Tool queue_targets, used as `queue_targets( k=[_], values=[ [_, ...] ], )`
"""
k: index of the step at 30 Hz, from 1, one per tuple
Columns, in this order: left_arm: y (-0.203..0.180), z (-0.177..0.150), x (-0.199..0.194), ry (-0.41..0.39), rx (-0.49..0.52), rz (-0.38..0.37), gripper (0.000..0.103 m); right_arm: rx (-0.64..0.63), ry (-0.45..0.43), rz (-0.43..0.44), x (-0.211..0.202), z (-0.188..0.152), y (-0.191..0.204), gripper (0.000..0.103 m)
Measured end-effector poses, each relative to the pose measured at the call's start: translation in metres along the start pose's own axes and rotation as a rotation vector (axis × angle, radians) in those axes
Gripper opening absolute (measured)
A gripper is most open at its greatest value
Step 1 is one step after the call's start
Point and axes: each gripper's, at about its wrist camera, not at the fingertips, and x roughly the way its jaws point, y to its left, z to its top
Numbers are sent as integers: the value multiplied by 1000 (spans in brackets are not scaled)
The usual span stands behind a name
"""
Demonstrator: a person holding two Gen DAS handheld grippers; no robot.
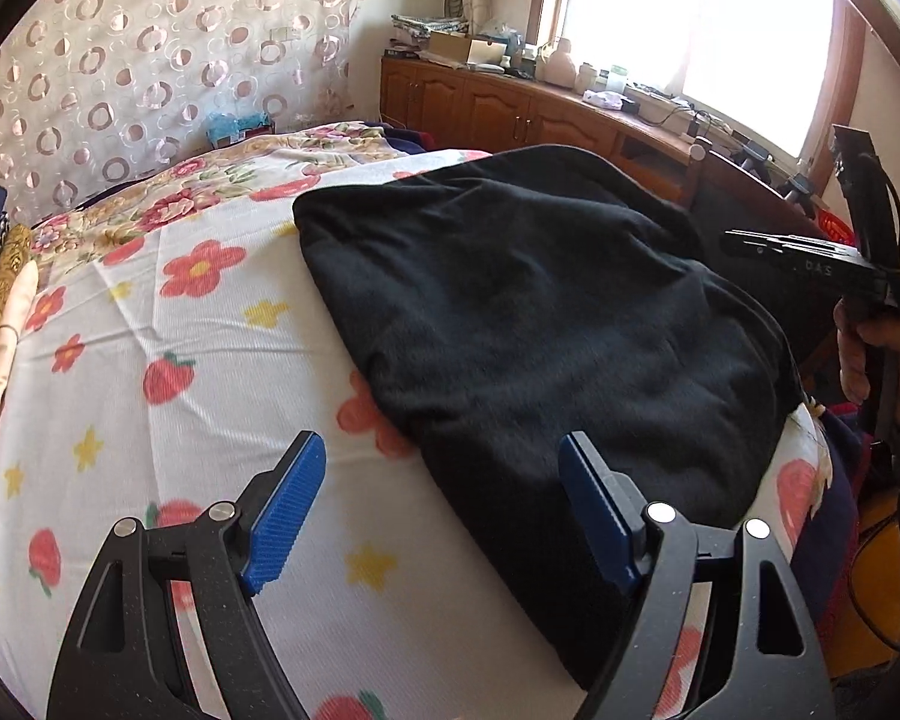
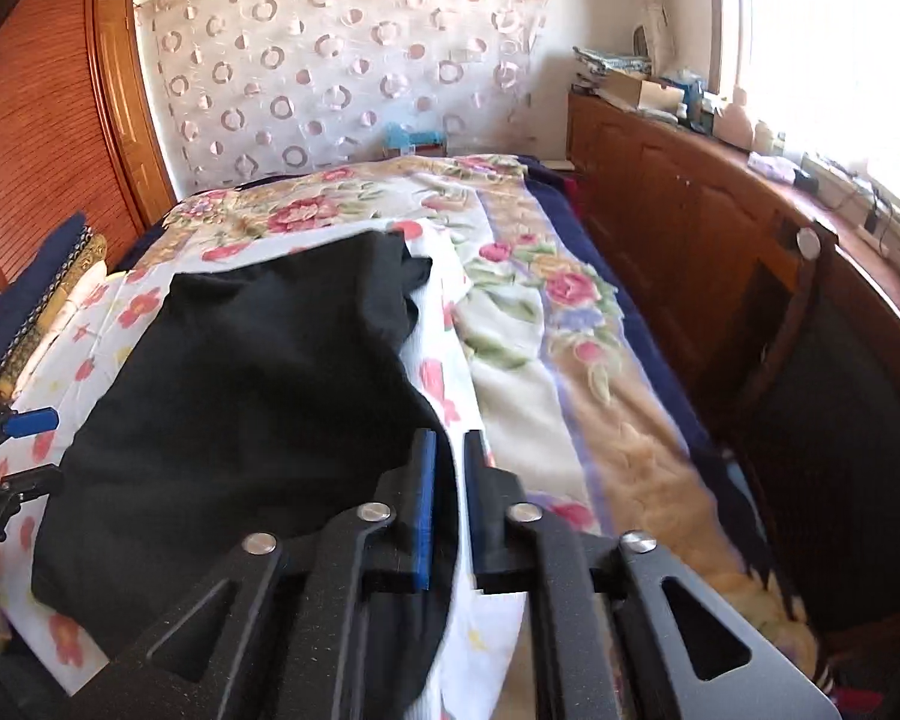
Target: Fold small clothes
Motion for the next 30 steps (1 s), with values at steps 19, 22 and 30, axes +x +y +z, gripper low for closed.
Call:
queue_targets(
  k=[19, 22, 30],
  values=[
    [-26, -45, -13, 86, 2, -119, 67, -224, -54, 140, -27, -50, 37, 46],
    [-26, -47, -13, 86, 8, -118, 67, -239, -38, 151, -25, -54, 38, 46],
    [-27, -50, -17, 91, 17, -150, 40, -232, -21, 171, -22, -52, 24, 62]
  ],
)
